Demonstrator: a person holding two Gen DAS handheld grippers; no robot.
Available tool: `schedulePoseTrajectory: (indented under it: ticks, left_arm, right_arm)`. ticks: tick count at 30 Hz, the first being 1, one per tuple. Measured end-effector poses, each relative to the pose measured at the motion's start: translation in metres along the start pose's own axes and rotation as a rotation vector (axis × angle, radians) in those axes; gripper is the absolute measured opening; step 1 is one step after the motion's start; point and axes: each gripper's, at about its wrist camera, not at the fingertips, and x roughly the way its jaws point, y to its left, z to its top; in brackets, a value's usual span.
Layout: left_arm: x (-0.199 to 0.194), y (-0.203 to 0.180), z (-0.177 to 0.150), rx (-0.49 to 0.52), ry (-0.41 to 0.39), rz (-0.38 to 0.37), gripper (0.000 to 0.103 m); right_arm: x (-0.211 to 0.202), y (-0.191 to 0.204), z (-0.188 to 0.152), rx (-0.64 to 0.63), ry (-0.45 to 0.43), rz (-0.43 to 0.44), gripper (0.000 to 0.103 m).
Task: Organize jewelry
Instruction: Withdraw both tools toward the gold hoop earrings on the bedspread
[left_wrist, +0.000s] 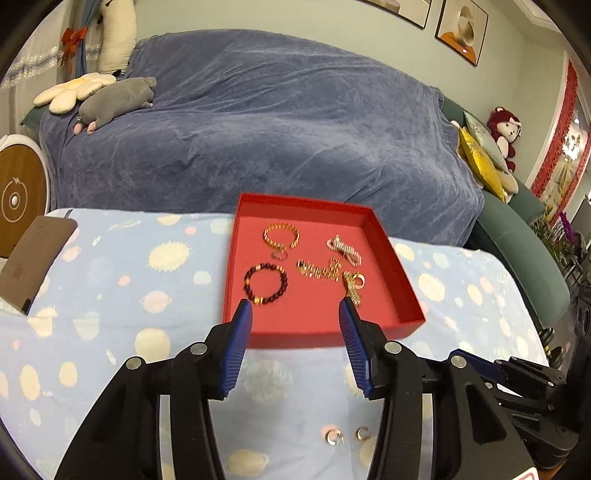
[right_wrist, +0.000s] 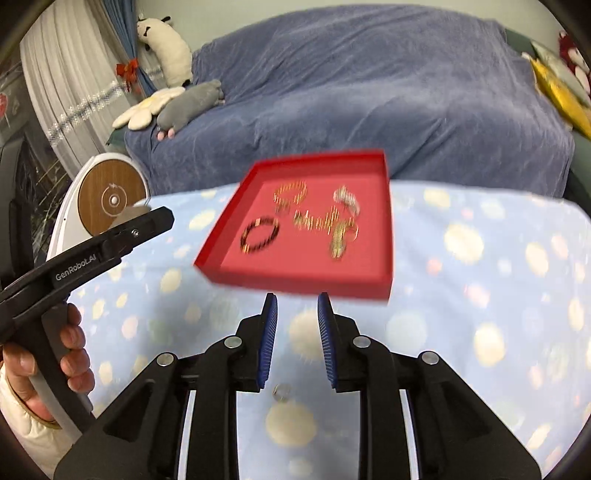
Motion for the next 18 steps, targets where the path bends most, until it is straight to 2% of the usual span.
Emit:
schedulePoseTrajectory:
  ticks: [4, 8, 18]
  left_arm:
    - [-0.001, 0.0, -0.024, 0.003, 0.034, 0.029, 0.047]
    - [0.0, 0.0, -0.037, 0.009, 0.048, 0.055, 0.047]
    - [0.014, -0.005, -0.058, 0.07, 0.094, 0.098, 0.047]
  right_arm:
    - [0.004, 0.009, -0.03, -0.014, 0.021, -0.016, 0.023]
    - [0.013, 0.015, -0.046, -0.032, 0.053, -0.016, 0.023]
    - [0.024, 0.009, -0.063, -0.047, 0.09, -0.032, 0.025]
